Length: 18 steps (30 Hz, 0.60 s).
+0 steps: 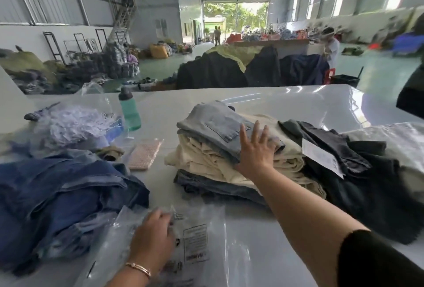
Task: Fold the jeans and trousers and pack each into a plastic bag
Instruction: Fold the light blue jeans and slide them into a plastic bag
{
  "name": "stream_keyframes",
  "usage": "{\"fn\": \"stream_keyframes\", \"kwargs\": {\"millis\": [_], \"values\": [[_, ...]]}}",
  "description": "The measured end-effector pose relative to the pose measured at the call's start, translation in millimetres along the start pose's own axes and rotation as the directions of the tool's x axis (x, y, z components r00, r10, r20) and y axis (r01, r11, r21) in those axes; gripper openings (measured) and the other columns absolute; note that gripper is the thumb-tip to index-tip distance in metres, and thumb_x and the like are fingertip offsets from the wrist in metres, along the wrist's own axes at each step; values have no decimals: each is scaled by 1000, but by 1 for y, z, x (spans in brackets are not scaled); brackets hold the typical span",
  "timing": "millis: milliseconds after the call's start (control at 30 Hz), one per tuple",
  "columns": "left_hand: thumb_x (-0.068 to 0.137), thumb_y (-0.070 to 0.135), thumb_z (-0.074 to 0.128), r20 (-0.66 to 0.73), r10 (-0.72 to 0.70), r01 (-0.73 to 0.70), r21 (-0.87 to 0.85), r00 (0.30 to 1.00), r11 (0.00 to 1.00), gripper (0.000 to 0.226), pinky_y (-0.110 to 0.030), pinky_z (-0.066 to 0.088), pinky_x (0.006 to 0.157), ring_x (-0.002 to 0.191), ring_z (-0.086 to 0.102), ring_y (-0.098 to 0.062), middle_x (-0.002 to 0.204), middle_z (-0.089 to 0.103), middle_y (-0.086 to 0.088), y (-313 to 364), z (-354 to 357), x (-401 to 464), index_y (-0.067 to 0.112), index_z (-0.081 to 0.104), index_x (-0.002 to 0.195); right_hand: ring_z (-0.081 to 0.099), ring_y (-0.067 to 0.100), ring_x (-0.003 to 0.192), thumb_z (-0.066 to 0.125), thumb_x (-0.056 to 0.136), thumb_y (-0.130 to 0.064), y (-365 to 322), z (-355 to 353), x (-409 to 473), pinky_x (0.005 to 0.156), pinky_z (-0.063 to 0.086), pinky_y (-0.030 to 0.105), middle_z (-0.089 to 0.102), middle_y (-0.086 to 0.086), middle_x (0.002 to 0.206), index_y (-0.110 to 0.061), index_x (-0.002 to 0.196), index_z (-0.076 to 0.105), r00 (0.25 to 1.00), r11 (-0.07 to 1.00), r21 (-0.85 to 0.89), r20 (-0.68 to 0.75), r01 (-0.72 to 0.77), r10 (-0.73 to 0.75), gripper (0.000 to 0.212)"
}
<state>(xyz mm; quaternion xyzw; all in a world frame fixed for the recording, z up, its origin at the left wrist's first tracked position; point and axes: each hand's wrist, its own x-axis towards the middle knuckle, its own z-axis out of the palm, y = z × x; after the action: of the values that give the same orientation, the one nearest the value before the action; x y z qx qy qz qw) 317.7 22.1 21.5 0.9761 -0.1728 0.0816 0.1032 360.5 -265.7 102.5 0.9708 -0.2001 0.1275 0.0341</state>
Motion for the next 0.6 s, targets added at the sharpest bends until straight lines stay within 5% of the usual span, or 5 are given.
{"fn": "stream_keyframes", "kwargs": {"millis": [100,233,333,433,600], "values": [[90,22,48,-20,-83,77,-191,996,978,15,-26,42,65,84,54,-14,102,51,7,19,-9,32,23,63,92,17,50,139,63,81,-45,-12,4,14,105,27,63,12,29,154,-18,150,4,993,994,-107,120,11,2,95],[91,22,54,47,-164,167,-470,985,867,14,-24,38,58,73,54,-13,88,59,4,50,-28,60,18,67,89,66,31,95,47,93,-13,-4,-23,26,72,51,34,67,11,109,-15,118,55,980,992,-35,-151,123,-126,27],[91,27,58,299,-161,338,-873,941,352,22,-24,45,56,65,61,-16,80,68,-8,85,-51,81,7,66,86,58,30,73,57,82,-20,6,-74,26,57,34,28,65,6,84,-19,91,63,962,961,271,-274,56,21,11],[78,55,65,467,26,457,-851,884,-258,56,-37,54,68,84,64,-29,95,65,-15,120,-84,95,4,59,102,52,29,65,56,81,-23,7,-120,6,50,31,27,57,2,72,-21,81,59,931,919,382,-360,95,54,4],[58,79,62,239,402,431,-752,884,-499,101,-53,49,90,111,60,-37,128,57,-21,152,-135,83,11,54,131,51,25,57,63,80,-32,24,-157,-84,48,27,25,60,0,72,-20,91,59,827,931,37,-473,364,-305,17]]}}
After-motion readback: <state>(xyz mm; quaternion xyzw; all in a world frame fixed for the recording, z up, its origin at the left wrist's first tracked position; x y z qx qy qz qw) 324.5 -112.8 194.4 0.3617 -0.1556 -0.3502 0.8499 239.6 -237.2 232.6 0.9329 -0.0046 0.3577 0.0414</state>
